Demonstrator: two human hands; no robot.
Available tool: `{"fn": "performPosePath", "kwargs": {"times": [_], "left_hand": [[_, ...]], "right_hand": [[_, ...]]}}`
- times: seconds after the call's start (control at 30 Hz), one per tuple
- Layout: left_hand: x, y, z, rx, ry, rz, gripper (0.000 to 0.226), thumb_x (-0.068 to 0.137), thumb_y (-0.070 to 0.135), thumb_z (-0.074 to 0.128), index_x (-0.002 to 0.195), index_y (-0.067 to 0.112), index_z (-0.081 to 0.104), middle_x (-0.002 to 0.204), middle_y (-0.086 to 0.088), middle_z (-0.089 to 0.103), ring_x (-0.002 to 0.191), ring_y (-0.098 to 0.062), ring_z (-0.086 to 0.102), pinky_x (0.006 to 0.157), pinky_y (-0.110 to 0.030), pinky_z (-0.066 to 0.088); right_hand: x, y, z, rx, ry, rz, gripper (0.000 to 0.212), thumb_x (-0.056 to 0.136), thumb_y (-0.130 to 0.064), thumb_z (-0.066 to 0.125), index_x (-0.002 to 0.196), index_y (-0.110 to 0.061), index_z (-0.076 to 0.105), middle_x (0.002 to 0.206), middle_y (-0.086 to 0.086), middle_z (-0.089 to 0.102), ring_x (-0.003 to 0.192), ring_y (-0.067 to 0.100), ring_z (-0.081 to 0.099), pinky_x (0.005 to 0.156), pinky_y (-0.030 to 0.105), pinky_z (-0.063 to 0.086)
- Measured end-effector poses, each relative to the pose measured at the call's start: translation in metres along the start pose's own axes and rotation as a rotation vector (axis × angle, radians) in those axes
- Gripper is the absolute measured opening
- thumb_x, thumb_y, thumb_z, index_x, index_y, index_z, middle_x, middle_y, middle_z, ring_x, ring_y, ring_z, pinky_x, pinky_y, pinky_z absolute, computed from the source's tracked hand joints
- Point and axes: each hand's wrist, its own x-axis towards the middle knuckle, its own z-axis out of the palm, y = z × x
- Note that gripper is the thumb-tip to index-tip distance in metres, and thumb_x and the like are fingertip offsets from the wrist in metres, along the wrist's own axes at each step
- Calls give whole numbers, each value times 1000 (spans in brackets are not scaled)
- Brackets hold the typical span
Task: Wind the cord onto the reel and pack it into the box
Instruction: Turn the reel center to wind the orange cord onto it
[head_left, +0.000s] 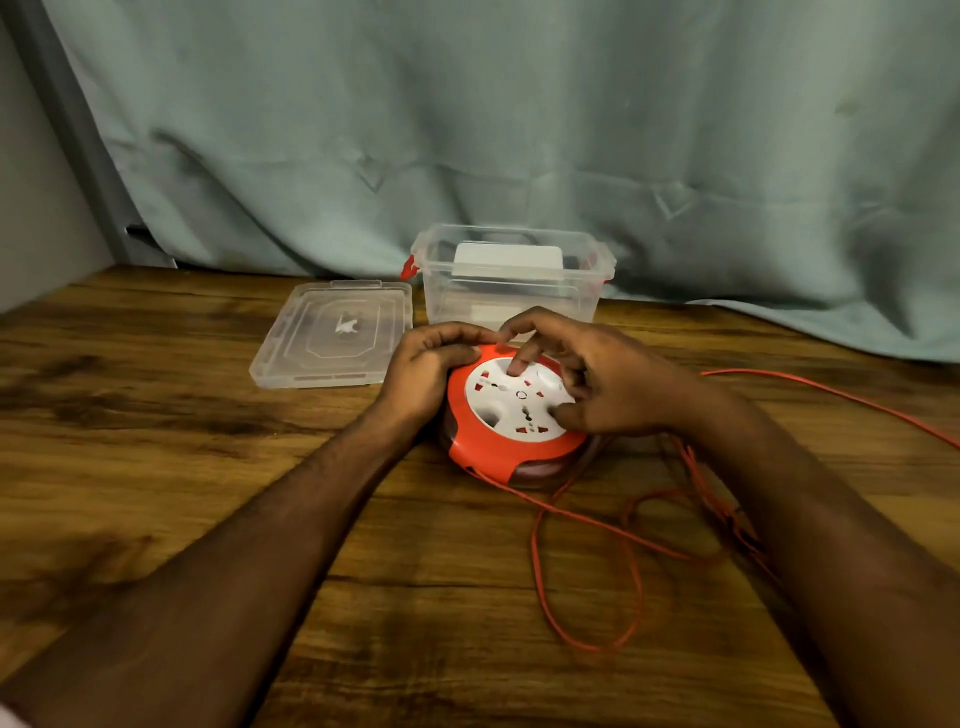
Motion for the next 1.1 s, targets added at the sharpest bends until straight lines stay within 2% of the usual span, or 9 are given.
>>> {"fn": "performPosePath", "kwargs": {"times": [0.1, 0.27, 0.37, 0.57, 0.7, 0.77, 0.93, 1.03, 1.1], "left_hand": [[0, 1, 0, -1, -5, 4, 28, 91, -7, 51, 105, 3, 73, 102, -15, 75, 89, -29, 71, 77, -36, 59], [1, -1, 1, -1, -7, 8, 27, 90, -8, 51, 104, 0, 73, 100, -15, 74, 89, -28, 71, 80, -36, 59], [2, -2, 2, -7, -5, 4, 27, 90, -9, 52, 101, 2, 73, 97, -12, 75, 87, -26, 71, 78, -35, 58], [4, -4, 1, -4, 0, 8, 26, 89, -8, 53, 103, 0, 73, 98, -14, 75, 86, -26, 70, 76, -33, 58], [3, -4, 0, -10, 4, 3, 26, 89, -9, 52, 103, -1, 73, 98, -17, 73, 87, -30, 68, 78, -35, 57], [2, -3, 0, -2, 6, 2, 26, 89, -10, 51, 102, -1, 73, 98, -17, 73, 87, -30, 68, 77, -35, 57], [1, -2, 2, 0, 8, -2, 26, 90, -9, 51, 101, 1, 72, 99, -16, 73, 90, -30, 69, 80, -37, 58], [3, -3, 1, 4, 3, -1, 27, 90, -8, 51, 98, 4, 73, 98, -14, 74, 89, -30, 70, 79, -38, 59], [3, -4, 0, -2, 6, 3, 28, 89, -9, 51, 95, 6, 74, 96, -15, 74, 87, -29, 70, 80, -39, 59]], "right_hand": [[0, 1, -2, -13, -20, 30, 92, 77, -5, 82, 150, -36, 36, 127, -15, 68, 63, -15, 57, 58, 19, 42], [-1, 4, -2, 55, 10, 7, 119, 69, -5, 86, 154, -49, 15, 115, -13, 73, 58, 6, 56, 58, 27, 50], [-4, 3, -4, 60, 21, 32, 123, 68, -12, 91, 153, -52, 11, 110, -12, 73, 68, 2, 65, 63, 27, 54], [-6, -13, -5, -147, 59, 116, 94, 65, -42, 93, 133, -46, 30, 93, -13, 70, 71, 0, 60, 61, 24, 43], [-3, -17, 3, -293, 141, 113, 49, 60, -64, 85, 88, -31, 62, 72, -11, 68, 66, 4, 61, 59, 28, 42], [0, -16, 7, -327, 174, 86, 48, 61, -66, 81, 67, -22, 63, 62, -7, 64, 60, 8, 57, 57, 27, 39], [5, -12, 18, -349, 206, 10, 65, 70, -79, 59, 49, -18, 51, 44, -5, 49, 46, 10, 48, 54, 33, 44], [7, -9, 20, -319, 206, -1, 66, 76, -78, 57, 48, -19, 49, 43, -5, 46, 44, 11, 46, 51, 30, 38], [5, -9, 18, -281, 221, -13, 53, 80, -67, 66, 57, -22, 56, 50, -7, 53, 50, 9, 51, 53, 30, 40]]}}
